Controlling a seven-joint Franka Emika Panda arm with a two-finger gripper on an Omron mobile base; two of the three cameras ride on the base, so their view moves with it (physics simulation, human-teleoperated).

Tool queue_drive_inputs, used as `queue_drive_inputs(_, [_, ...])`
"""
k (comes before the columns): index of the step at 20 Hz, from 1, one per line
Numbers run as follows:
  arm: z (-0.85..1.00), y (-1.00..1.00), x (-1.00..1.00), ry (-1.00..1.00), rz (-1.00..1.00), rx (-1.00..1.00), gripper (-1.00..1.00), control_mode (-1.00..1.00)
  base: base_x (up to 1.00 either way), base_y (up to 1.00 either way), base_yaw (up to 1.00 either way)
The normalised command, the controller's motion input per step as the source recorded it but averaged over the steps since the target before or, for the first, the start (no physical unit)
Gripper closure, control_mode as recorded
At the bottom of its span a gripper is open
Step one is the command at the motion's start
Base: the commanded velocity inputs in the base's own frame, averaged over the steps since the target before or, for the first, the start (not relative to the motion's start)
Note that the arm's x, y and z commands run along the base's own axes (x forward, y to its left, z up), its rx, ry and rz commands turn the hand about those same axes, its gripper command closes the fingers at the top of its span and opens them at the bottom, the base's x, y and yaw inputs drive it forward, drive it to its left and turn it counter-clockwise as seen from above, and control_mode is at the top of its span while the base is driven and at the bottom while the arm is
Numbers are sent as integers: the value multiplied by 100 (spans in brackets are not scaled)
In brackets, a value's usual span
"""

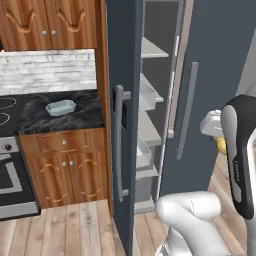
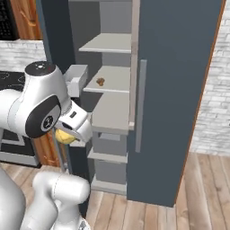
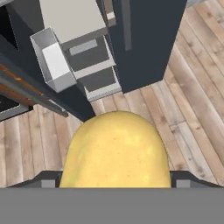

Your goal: Take the mushroom and potato out of the freezer and place them in the tupperware container on the counter. Then put the tupperware containing the vegetables back in the freezer.

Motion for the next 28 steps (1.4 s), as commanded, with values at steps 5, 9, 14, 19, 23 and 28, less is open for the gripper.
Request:
queue_drive_inputs(5, [0,0,0,0,0,0,100,100,19,100,-8])
queue_drive_inputs(9, [0,0,0,0,0,0,100,100,20,100,-9])
queue_drive_inputs(14, [0,0,0,0,0,0,100,100,9,100,-9])
queue_drive_inputs(19, [0,0,0,0,0,0,100,100,64,97,-8])
queue_drive_inputs(23, [0,0,0,0,0,0,100,100,100,53,-8])
queue_drive_inputs(28, [0,0,0,0,0,0,100,100,100,25,-9])
